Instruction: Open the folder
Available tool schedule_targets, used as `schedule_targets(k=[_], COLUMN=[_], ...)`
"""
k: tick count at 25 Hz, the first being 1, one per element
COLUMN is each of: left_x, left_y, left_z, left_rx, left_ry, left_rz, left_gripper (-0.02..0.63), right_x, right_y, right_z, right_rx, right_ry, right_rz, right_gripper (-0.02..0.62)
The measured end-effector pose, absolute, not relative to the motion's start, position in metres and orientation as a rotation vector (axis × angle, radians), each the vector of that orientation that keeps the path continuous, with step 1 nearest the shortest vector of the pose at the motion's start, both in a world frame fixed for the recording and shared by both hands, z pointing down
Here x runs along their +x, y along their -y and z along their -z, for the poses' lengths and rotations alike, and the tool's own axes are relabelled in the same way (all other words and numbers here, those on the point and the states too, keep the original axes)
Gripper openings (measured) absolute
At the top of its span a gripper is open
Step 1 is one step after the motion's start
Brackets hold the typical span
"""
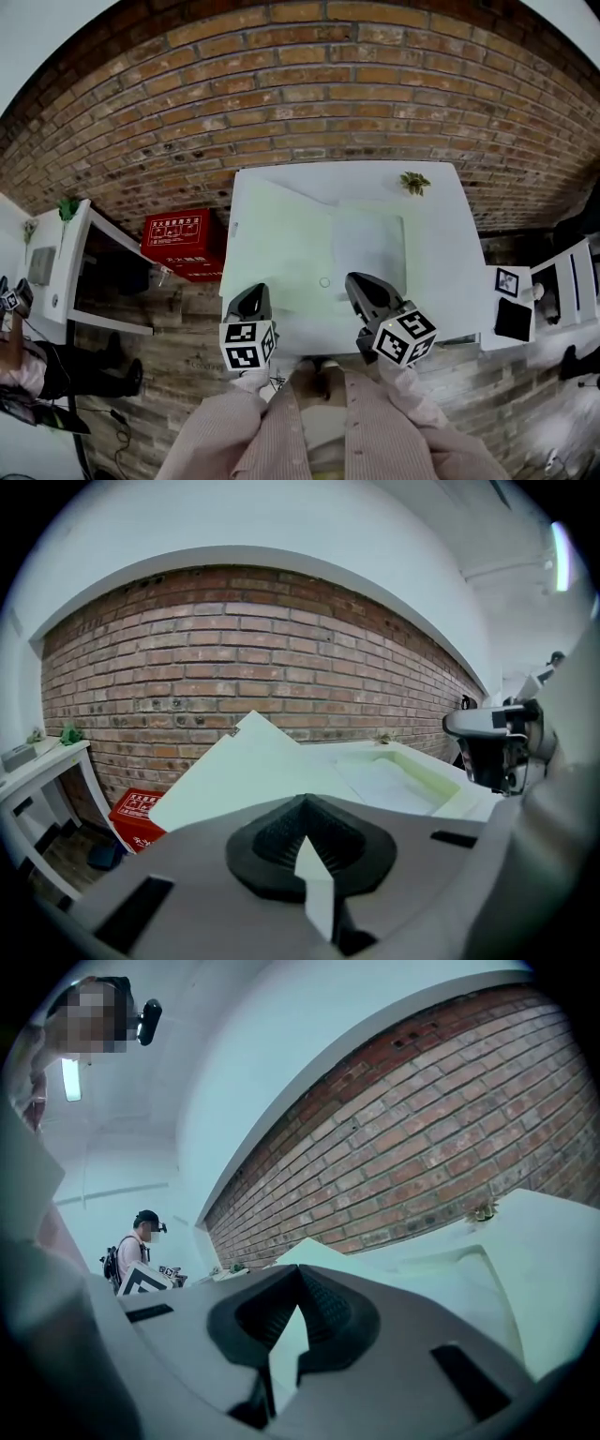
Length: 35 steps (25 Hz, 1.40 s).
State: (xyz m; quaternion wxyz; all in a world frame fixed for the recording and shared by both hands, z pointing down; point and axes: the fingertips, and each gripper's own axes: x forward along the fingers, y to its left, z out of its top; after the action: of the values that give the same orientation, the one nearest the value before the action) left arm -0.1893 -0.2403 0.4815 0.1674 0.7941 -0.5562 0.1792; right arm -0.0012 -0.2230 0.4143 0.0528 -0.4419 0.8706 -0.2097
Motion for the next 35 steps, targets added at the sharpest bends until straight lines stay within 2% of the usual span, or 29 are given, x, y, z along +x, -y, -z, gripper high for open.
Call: schedule_targets(k=[35], left_x=[-0.152], left_y=[0.256], left_z=[-0.398], left_rx=[2.575], left_ry=[1.609], left_rz=[-0.223], left_gripper=[-0.006], right_x=[0.082], right_y=[0.241], right_z=[-0.372], right_rx=[-1.631], right_ry=[-2.519], right_rz=[0.281], right_gripper=[0.004])
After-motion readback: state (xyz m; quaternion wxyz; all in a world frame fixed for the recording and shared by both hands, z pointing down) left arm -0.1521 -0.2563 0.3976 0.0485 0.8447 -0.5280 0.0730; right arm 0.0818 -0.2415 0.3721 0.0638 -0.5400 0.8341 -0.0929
